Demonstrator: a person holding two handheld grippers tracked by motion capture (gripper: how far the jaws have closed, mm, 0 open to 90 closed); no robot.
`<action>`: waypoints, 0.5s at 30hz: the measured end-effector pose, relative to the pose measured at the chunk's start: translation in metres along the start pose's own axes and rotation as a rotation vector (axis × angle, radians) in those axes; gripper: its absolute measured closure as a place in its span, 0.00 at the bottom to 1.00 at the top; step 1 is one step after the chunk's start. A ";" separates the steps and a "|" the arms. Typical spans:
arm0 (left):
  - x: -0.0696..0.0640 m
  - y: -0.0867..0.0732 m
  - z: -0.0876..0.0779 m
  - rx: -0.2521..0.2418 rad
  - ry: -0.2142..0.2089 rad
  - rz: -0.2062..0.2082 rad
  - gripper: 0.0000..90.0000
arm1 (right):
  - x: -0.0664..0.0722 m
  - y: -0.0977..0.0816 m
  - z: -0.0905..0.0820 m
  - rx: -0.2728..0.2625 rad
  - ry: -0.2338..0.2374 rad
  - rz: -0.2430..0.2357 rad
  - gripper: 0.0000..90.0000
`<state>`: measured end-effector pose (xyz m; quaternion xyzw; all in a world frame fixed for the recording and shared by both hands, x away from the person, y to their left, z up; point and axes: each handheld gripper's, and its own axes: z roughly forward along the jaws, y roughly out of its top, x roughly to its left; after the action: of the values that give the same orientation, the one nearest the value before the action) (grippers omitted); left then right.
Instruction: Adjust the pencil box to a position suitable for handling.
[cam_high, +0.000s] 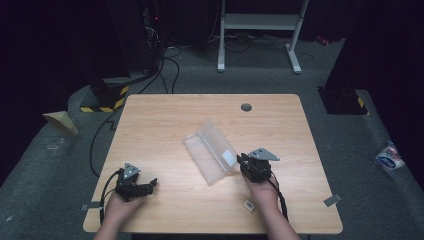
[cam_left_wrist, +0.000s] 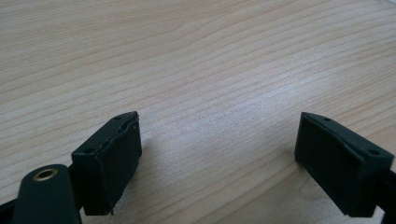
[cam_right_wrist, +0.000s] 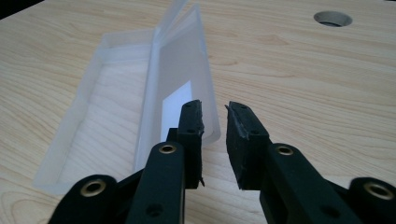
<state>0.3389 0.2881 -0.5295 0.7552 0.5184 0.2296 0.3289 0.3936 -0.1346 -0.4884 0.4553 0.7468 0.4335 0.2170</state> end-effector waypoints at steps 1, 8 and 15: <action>0.000 0.000 0.000 0.000 0.000 0.000 0.17 | -0.002 0.000 0.000 -0.001 -0.003 0.001 0.85; 0.000 0.000 0.000 0.000 0.000 0.000 0.17 | -0.014 0.000 -0.005 -0.012 -0.027 0.018 0.86; 0.000 0.000 0.000 0.000 -0.001 0.001 0.17 | -0.025 -0.001 -0.010 -0.022 -0.043 0.049 0.87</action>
<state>0.3388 0.2881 -0.5295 0.7555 0.5180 0.2295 0.3290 0.3982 -0.1611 -0.4855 0.4803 0.7256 0.4370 0.2276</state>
